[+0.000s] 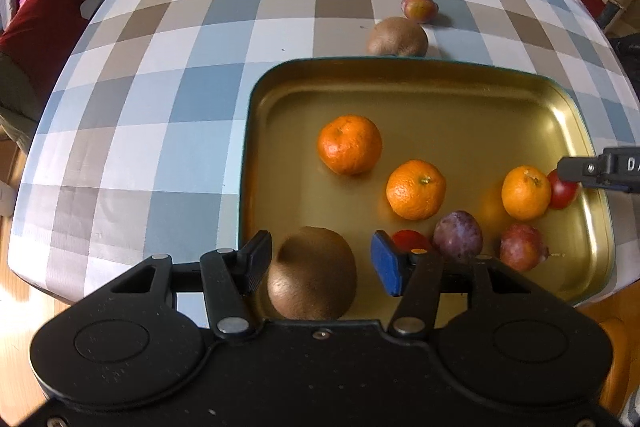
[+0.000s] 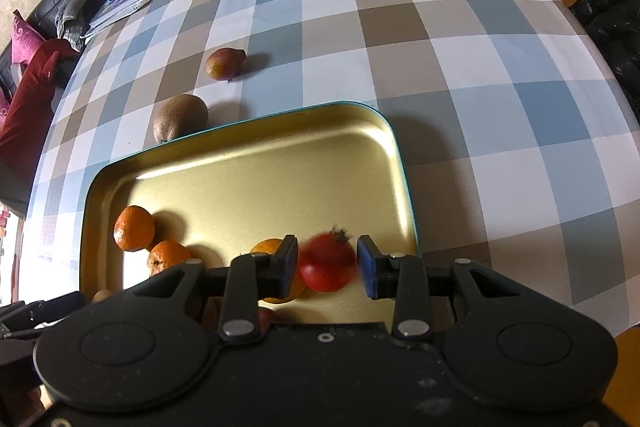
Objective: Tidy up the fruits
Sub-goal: 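Open both tools to release the kiwi and tomato in the tray, then lift both open tools out of the tray toward the remaining fruit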
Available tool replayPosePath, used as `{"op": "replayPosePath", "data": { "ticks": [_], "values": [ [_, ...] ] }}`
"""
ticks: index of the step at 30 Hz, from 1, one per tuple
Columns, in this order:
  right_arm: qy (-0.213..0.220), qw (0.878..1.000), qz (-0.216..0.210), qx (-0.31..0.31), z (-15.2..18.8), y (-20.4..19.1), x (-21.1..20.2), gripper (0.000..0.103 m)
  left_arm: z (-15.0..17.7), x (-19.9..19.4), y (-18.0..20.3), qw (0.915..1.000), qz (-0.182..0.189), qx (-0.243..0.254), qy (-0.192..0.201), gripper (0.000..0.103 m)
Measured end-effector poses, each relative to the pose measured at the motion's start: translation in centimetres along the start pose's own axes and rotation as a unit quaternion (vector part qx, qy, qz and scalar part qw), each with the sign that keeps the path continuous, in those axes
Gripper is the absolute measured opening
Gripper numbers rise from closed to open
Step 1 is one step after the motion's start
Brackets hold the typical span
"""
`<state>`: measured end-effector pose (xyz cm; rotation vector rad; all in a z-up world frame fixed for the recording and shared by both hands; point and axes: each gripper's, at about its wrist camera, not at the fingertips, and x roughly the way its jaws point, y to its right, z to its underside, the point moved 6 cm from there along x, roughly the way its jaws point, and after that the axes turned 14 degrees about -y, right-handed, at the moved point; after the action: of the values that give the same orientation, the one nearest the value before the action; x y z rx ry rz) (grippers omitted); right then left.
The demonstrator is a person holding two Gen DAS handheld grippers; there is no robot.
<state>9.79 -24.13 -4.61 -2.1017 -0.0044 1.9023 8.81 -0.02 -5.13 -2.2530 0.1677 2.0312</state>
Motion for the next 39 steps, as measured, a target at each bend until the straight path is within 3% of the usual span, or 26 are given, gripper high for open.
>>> {"op": "replayPosePath", "data": {
  "ticks": [5,24,39],
  "values": [
    [0.005,1.000,-0.004,-0.001,0.2,0.1,-0.5,0.036,0.0,0.4,0.4,0.9999,-0.011,0.004,-0.002,0.062],
    [0.006,1.000,-0.006,0.013,0.4,1.3,-1.0,0.036,-0.1,-0.9,1.1,1.0000,0.005,0.005,0.000,0.062],
    [0.000,1.000,0.000,0.030,-0.3,2.2,-0.7,0.036,-2.2,-1.2,1.9,0.9998,0.018,-0.002,0.006,0.062]
  ]
}}
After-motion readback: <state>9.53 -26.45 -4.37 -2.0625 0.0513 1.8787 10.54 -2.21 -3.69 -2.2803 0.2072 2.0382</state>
